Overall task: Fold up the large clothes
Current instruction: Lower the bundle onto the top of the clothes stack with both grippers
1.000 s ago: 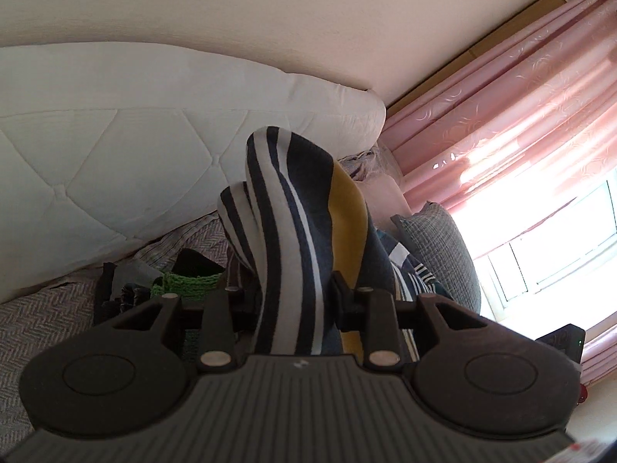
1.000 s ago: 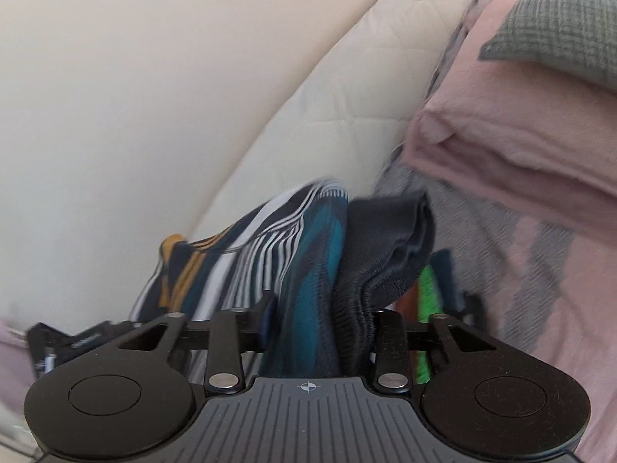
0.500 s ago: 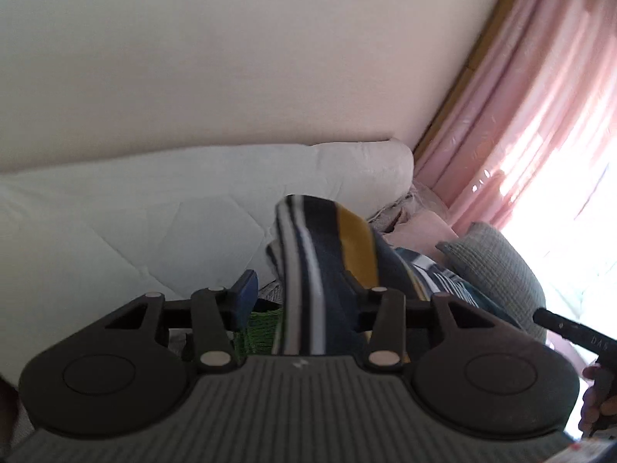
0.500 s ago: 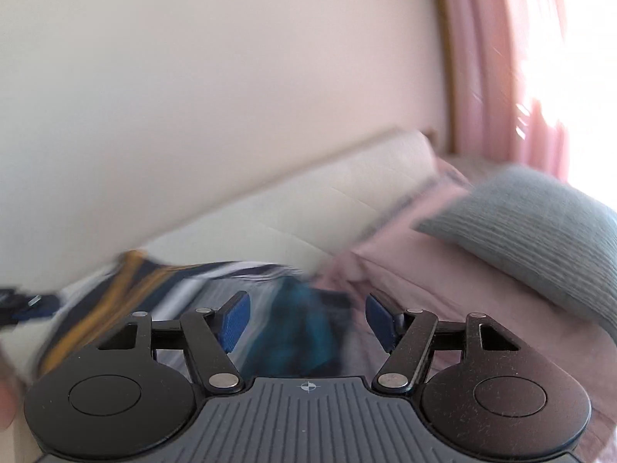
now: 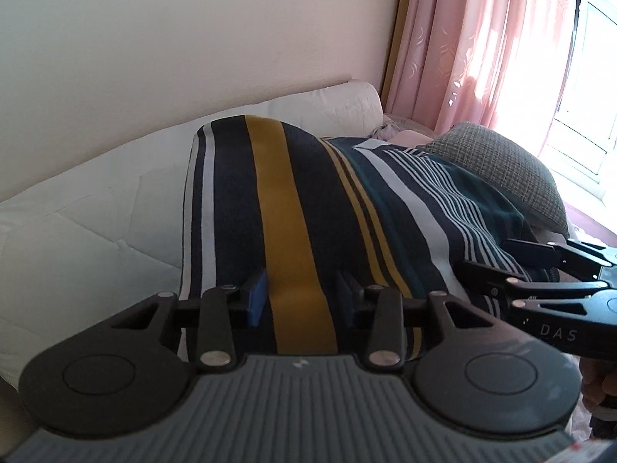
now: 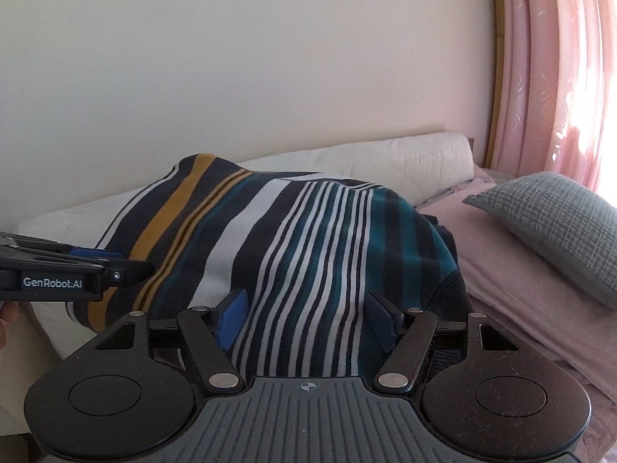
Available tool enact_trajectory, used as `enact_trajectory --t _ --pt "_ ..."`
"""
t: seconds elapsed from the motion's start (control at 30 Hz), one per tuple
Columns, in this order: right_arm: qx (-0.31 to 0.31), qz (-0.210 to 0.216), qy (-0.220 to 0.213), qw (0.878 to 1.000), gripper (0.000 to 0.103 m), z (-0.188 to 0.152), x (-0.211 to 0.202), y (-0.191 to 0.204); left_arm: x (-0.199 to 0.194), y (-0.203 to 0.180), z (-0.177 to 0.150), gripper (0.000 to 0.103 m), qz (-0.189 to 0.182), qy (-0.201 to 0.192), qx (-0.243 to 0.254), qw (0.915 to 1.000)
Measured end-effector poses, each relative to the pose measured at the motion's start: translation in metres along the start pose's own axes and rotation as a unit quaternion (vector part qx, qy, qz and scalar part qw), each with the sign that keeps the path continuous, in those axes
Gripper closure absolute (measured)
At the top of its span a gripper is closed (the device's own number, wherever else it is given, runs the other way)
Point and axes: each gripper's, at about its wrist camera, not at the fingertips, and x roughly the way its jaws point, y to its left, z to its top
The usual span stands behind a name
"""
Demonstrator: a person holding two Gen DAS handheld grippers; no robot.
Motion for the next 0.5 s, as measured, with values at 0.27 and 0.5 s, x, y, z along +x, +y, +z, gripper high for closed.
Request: enact_trajectory --t 0.27,0.5 --pt "0.005 0.007 0.010 1.000 0.037 0.024 -0.014 -0.004 -0.006 -0.009 0.010 0.067 0.020 -0.009 -0.014 0.9997" --pt "0.037 0.014 -0.016 0.999 0.036 0.032 -0.077 0.001 -0.051 -0.015 0.020 0.049 0.038 -0.022 -0.035 0.9984"
